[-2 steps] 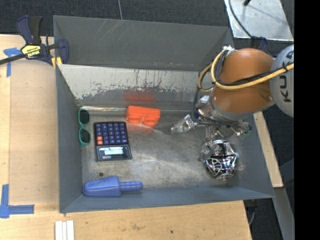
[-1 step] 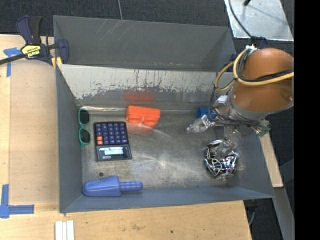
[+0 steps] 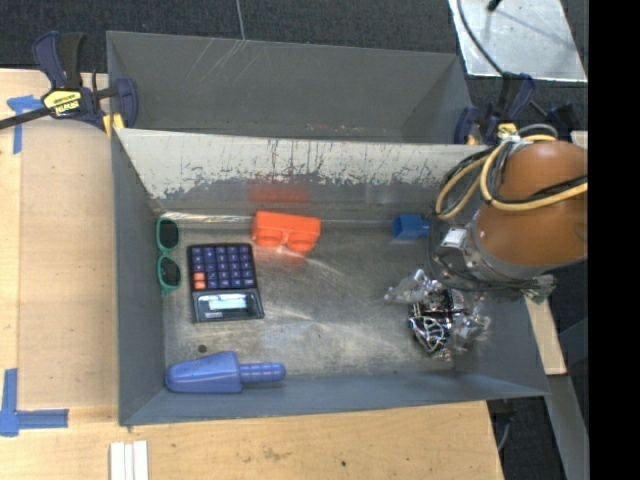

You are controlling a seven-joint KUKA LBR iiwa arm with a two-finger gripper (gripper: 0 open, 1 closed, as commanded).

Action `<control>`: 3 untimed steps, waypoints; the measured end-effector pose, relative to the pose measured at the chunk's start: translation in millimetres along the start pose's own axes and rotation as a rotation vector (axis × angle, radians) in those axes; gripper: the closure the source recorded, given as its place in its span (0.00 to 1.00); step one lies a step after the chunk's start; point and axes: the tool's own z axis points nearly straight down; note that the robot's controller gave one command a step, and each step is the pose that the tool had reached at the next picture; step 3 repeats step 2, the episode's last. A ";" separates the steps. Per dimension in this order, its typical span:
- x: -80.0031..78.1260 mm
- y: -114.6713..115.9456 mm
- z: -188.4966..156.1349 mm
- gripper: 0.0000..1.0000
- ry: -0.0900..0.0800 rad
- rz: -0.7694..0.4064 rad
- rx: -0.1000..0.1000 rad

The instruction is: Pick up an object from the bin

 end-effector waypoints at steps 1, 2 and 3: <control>23.1 -26.6 -6.3 0.00 -0.002 -0.023 -0.002; 35.4 -28.5 35.4 0.00 -0.006 -0.194 0.000; 35.4 -28.5 35.4 0.00 -0.006 -0.194 0.000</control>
Offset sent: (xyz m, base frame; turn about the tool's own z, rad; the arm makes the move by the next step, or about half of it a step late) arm -0.0078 -0.0519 -0.0612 -0.2465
